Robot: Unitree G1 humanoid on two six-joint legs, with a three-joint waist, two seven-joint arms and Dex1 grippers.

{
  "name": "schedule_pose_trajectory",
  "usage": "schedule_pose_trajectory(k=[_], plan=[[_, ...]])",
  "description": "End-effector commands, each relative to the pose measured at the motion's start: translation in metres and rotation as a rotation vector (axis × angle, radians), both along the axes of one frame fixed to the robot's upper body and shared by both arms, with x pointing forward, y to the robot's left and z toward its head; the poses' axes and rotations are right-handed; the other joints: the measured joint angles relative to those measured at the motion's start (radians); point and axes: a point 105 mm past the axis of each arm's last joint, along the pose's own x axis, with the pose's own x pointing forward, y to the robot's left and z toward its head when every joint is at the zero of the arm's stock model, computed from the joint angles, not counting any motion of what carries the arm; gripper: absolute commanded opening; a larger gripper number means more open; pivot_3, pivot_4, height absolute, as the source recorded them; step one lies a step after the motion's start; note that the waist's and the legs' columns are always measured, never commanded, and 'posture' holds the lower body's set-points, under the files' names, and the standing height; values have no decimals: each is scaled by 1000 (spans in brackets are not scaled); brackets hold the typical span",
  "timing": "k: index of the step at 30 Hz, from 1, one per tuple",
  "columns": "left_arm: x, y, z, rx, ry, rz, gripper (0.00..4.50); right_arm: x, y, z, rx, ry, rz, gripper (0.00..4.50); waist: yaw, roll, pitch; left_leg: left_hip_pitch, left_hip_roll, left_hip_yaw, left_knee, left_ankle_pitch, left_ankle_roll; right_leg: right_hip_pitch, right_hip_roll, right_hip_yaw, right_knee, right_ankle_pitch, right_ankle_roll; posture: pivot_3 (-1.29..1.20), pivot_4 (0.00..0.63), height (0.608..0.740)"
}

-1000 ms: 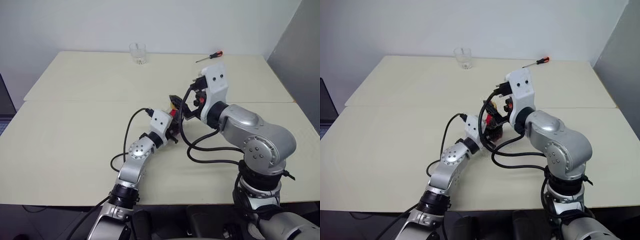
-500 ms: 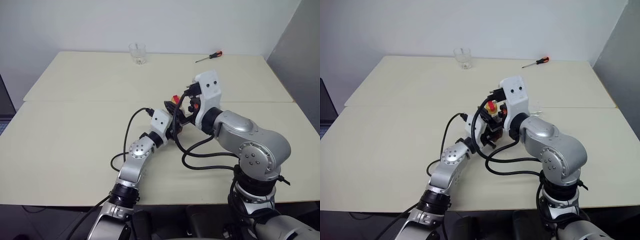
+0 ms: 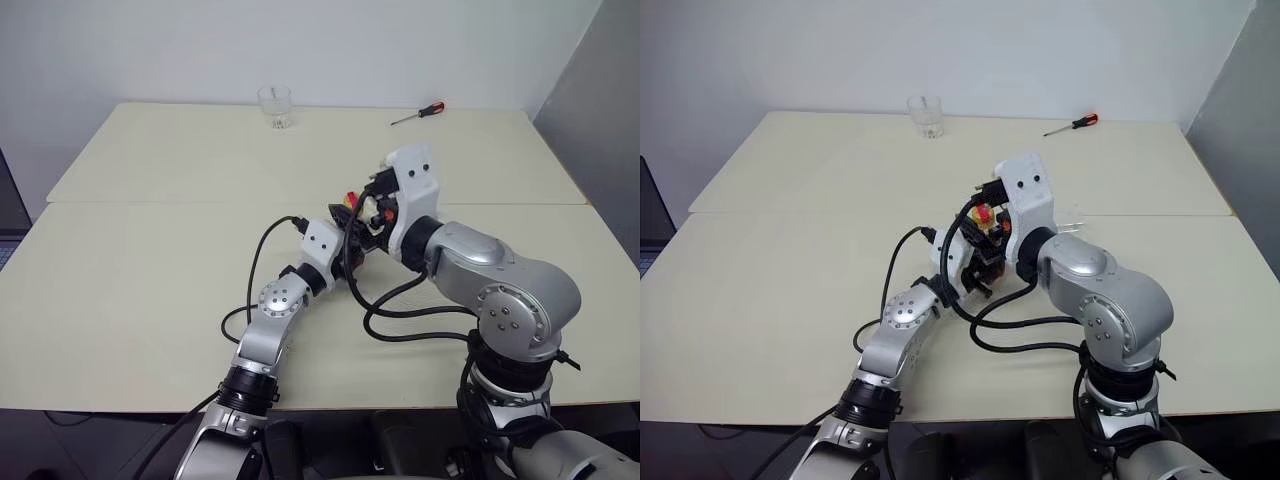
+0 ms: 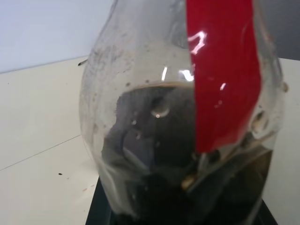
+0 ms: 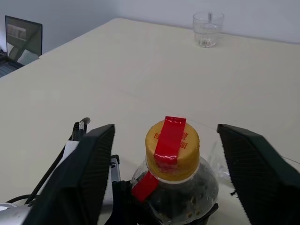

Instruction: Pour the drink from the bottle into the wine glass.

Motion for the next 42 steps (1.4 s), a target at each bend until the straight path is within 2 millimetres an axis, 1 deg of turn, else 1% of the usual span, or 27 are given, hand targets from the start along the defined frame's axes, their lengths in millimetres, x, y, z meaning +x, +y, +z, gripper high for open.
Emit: schedule_pose_trajectory(k=[1,10,13,15,16,22,24,27,30,32,33,35,37,40,42], plan=[[-2,-7,21,-20,-83,-18,990,-4,2,10,8,-46,13,2536,0,0,0,0,0,0,0,0,0,0,0,0,0,0,0,0,150,740],[-2,-6,22,-19,-84,-16,990,-4,3,10,6,-44,12,2536,0,0,0,0,0,0,0,0,0,0,0,0,0,0,0,0,150,740],[-2,-7,21,-19,-83,-17,990,-3,3,10,9,-43,20,1916,0,0,0,0,0,0,0,0,0,0,0,0,0,0,0,0,150,740],[-3,-7,21,-20,-83,-18,990,-1,3,9,9,-42,22,1283,0,0,0,0,0,0,0,0,0,0,0,0,0,0,0,0,150,740],[-3,-7,21,-20,-83,-19,990,0,2,8,7,-41,22,1204,0,0,0,0,0,0,0,0,0,0,0,0,0,0,0,0,150,740],[-3,-6,21,-19,-84,-13,989,8,-4,7,-17,-52,23,1204,0,0,0,0,0,0,0,0,0,0,0,0,0,0,0,0,150,740],[-3,-6,21,-20,-85,-13,989,12,-7,6,-27,-69,49,1204,0,0,0,0,0,0,0,0,0,0,0,0,-1,0,0,0,150,740],[-3,-7,23,-24,-91,-19,976,11,-8,12,27,-159,231,1204,0,0,0,0,-1,1,0,0,0,0,0,-1,-2,0,0,0,150,740],[-5,-8,26,-32,-104,-27,970,24,-25,-1,-24,-198,329,1204,0,-1,1,0,-1,1,0,0,0,1,0,-1,-2,0,0,0,150,740],[-5,-8,26,-29,-104,-28,967,29,-29,-5,-56,-212,358,1204,0,-1,1,0,-1,1,0,0,0,1,0,-1,-2,0,0,0,150,740],[-6,-7,26,-28,-104,-25,958,36,-32,3,-61,-254,382,1204,0,-1,1,0,-1,1,0,0,0,1,0,-1,-2,0,0,0,150,740],[-6,-5,26,-27,-106,-15,954,43,-35,14,-81,-308,452,1204,-4,0,1,1,0,1,-1,0,0,0,1,0,-1,0,0,0,150,740],[-6,-5,27,-27,-108,-8,953,45,-35,14,-97,-303,510,1204,-3,0,2,2,1,1,-1,0,0,0,2,0,-1,0,0,0,150,740],[-6,-2,29,-20,-118,7,952,35,-28,-1,-167,-222,718,1204,1,0,2,2,1,0,-1,0,0,1,3,-1,-1,0,0,0,150,740],[-6,0,30,-18,-121,14,936,35,-27,-8,-207,-196,788,1204,2,0,2,1,1,1,-1,0,0,1,2,0,-1,0,0,0,150,740]])
